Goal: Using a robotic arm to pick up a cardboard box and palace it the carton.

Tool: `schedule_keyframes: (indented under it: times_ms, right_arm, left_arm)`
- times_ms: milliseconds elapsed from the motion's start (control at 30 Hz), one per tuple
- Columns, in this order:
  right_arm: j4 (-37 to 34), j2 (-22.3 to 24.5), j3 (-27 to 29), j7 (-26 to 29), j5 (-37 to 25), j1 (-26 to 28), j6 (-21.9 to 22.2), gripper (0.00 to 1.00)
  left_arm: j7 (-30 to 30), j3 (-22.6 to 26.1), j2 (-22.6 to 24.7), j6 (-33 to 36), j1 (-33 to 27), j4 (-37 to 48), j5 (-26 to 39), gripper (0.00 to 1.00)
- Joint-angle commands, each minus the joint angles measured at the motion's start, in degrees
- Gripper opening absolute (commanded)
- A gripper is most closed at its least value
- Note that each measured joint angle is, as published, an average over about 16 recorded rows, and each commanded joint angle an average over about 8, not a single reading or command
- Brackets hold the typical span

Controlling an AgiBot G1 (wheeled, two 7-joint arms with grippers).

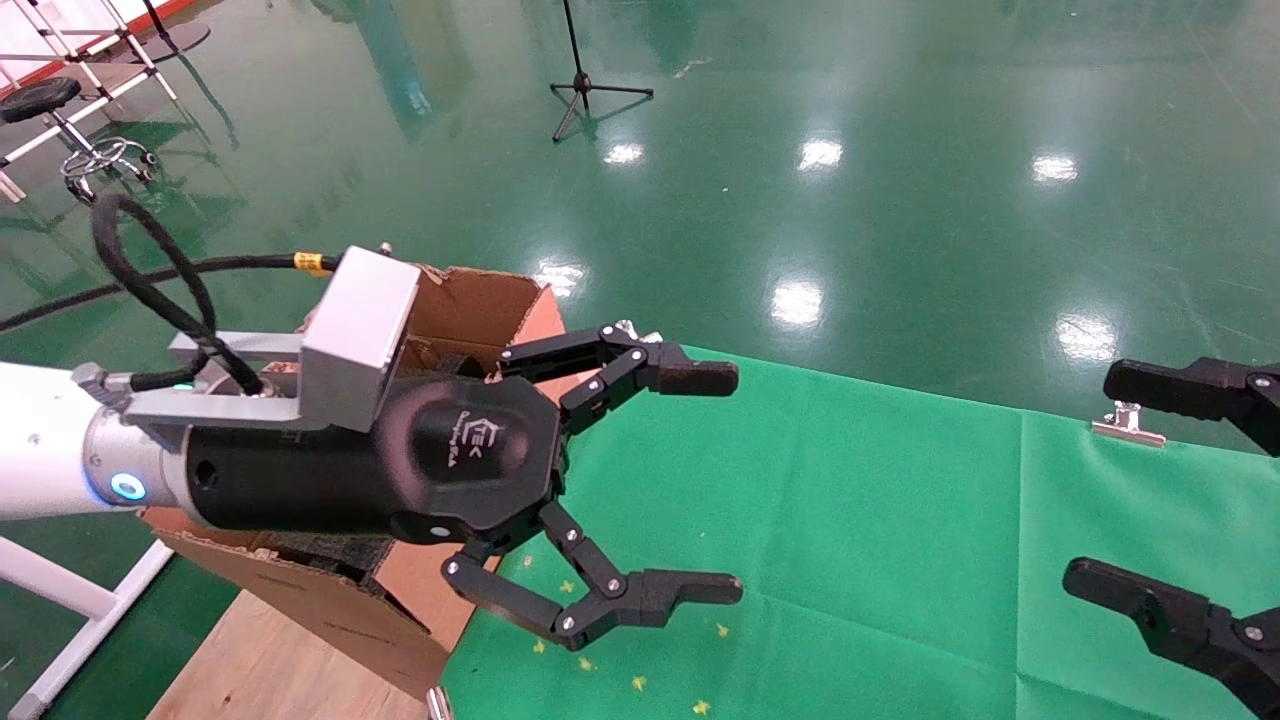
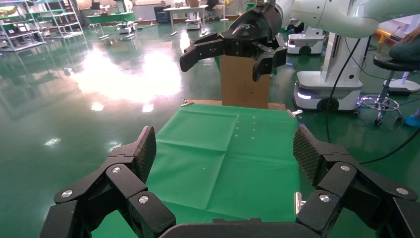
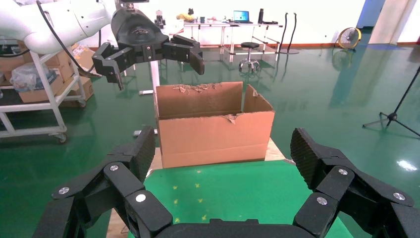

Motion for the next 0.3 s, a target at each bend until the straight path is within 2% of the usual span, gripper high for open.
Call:
schedule_keyframes:
  times_ms: [33, 300]
  right_arm:
    - [0.0, 0.0, 0.0, 0.0, 0.0, 0.0, 0.0, 1.0]
    - [0.0, 0.0, 0.0, 0.0, 0.0, 0.0, 0.0, 1.0]
  left_arm:
    - [0.0, 0.01, 0.0, 0.0, -0.01, 0.01, 0.01, 1.0]
    - [0.0, 0.01, 0.0, 0.0, -0.03, 0.01, 0.01, 1.0]
